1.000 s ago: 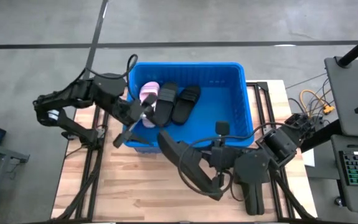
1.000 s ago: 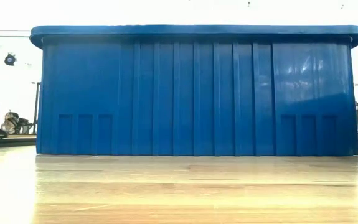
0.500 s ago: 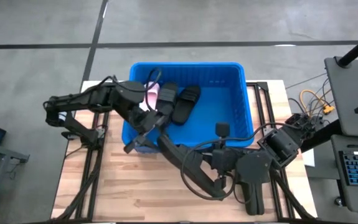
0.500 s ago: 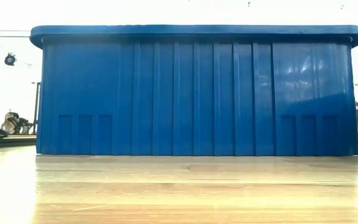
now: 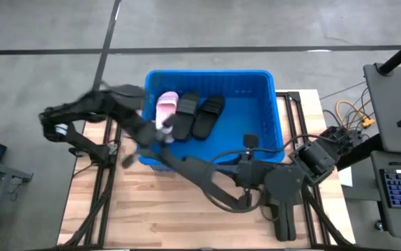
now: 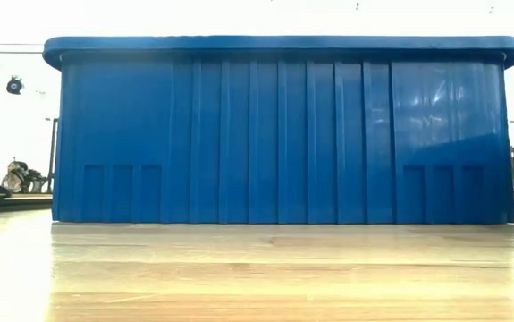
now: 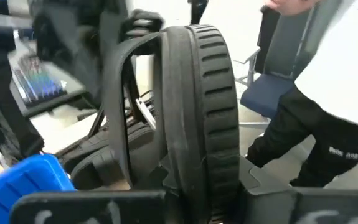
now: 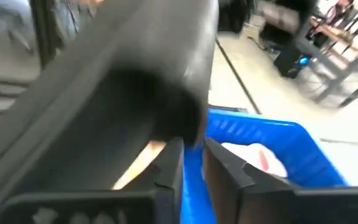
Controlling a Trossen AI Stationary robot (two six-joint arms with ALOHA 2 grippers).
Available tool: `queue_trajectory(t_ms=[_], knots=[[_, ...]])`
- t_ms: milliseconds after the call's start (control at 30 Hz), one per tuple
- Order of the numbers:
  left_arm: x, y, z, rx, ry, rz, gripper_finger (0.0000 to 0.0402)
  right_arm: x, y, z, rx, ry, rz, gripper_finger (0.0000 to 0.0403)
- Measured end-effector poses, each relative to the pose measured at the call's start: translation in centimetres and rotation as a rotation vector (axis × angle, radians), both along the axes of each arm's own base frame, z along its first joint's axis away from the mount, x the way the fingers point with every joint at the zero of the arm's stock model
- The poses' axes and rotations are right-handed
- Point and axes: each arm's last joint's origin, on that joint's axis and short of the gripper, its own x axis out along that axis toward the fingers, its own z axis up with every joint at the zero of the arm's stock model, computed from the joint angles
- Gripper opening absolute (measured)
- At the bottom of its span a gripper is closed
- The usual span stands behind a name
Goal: Pick and place slides into bin
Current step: Put the left black slipper into the blue bin
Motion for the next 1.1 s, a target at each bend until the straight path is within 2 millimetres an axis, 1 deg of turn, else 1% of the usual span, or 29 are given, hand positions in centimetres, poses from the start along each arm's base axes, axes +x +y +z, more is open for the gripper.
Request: queue_trajectory(t_ms=[100,200,300,400,467,500,600,833,900,1100], knots=[[-2.8,0.2,1.4,0.051,-0.113,-0.029,0.003,-0.6,-0.3,0.4,0.08,-0.023,-0.034,0.0081],[-5.1,0.3,2.2,0.083,-0.176,-0.039,0.003,-1.0,-0.7,1.0,0.139,-0.056,-0.065,0.0119],[-6.2,0.4,2.7,0.152,-0.271,-0.048,0.003,-0.7,-0.7,1.8,0.187,-0.14,-0.064,0.0155],[-7.1,0.2,3.1,0.211,-0.356,-0.073,0.003,-0.1,-0.7,3.3,0.207,-0.265,-0.04,0.0185],[-7.4,0.1,3.4,0.241,-0.412,-0.093,0.003,0.1,-0.9,4.4,0.202,-0.348,-0.024,0.0199],[-7.4,0.0,3.5,0.251,-0.434,-0.104,0.003,0.2,-1.0,4.8,0.186,-0.375,-0.006,0.0204],[-6.4,-0.1,3.3,0.274,-0.457,-0.123,0.003,0.6,-1.0,5.3,0.114,-0.411,0.077,0.0213],[-2.8,-0.5,2.0,0.299,-0.426,-0.15,0.0029,1.6,-1.2,5.1,-0.044,-0.391,0.181,0.0215],[-2.3,-0.6,2.0,0.3,-0.439,-0.147,0.0029,1.8,-1.1,4.9,-0.093,-0.381,0.192,0.0215],[-1.1,-0.7,2.2,0.302,-0.495,-0.134,0.0029,1.8,-1.1,4.5,-0.132,-0.337,0.206,0.0215]])
